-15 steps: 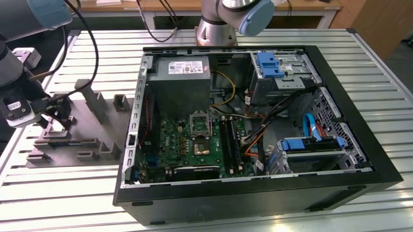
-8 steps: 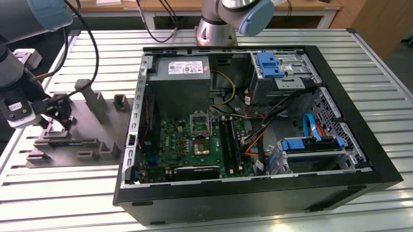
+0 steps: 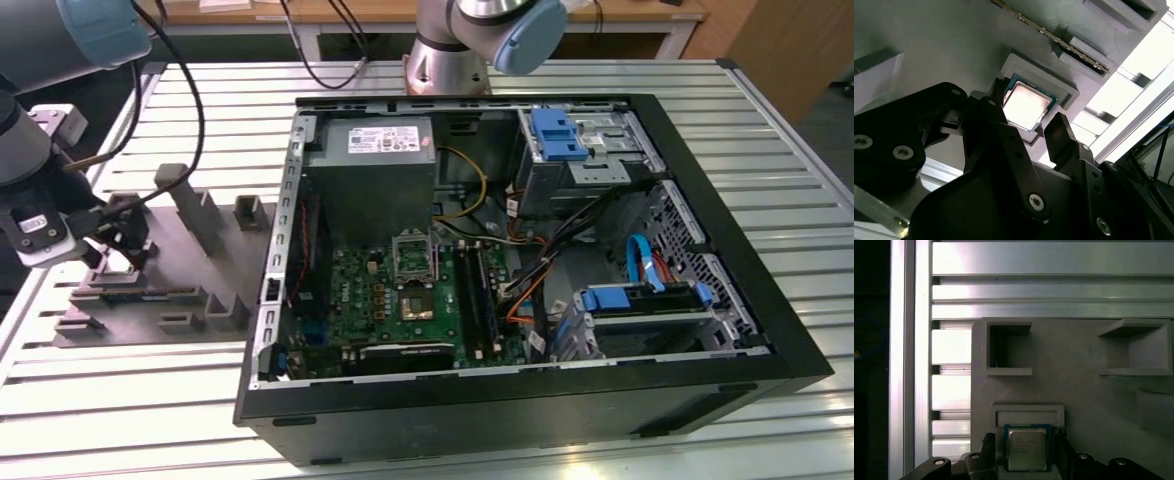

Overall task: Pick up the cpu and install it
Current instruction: 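Pick up the cpu and move it towards the insertion slot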

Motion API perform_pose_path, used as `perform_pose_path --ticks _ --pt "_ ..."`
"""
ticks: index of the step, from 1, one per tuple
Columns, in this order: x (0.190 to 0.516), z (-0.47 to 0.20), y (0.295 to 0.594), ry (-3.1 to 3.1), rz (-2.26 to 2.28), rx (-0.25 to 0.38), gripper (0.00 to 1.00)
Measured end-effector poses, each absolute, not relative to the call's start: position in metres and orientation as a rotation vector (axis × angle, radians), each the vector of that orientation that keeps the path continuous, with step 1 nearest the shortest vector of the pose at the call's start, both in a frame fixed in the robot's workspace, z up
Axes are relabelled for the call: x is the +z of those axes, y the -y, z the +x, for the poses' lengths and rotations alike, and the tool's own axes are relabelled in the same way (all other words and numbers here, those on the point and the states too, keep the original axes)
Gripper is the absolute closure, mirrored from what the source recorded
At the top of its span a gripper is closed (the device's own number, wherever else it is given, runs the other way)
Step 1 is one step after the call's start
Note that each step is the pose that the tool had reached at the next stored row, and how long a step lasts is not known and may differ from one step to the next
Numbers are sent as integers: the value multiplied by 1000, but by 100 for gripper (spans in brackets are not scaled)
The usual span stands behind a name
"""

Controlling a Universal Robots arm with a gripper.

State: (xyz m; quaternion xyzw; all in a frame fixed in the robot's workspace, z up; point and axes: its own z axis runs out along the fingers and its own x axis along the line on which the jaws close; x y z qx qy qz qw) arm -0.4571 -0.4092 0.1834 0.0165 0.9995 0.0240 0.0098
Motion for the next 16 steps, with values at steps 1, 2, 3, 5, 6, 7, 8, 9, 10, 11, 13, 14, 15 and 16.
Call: perform_pose_path --ticks 1,2,3,5,6,7,8,9,10,11,13,14,15,16 --pt "183 -457 409 -3121 51 75 41" --pt "182 -457 409 -3121 51 75 41" --pt "182 -457 409 -3121 51 75 41" --pt "181 -457 409 -3121 51 76 41" --pt "181 -457 409 -3121 52 76 41" --pt "180 -457 409 -3121 52 76 41" --pt "180 -457 409 -3121 52 76 41" --pt "180 -457 409 -3120 52 76 41" --pt "180 -457 409 -3119 51 76 41" --pt "180 -457 409 -3118 51 76 41" --pt "180 -457 409 -3118 51 76 41" --pt "180 -457 409 -3117 51 76 41" --pt "180 -457 409 -3117 51 76 41" --pt "181 -457 409 -3117 51 76 41"
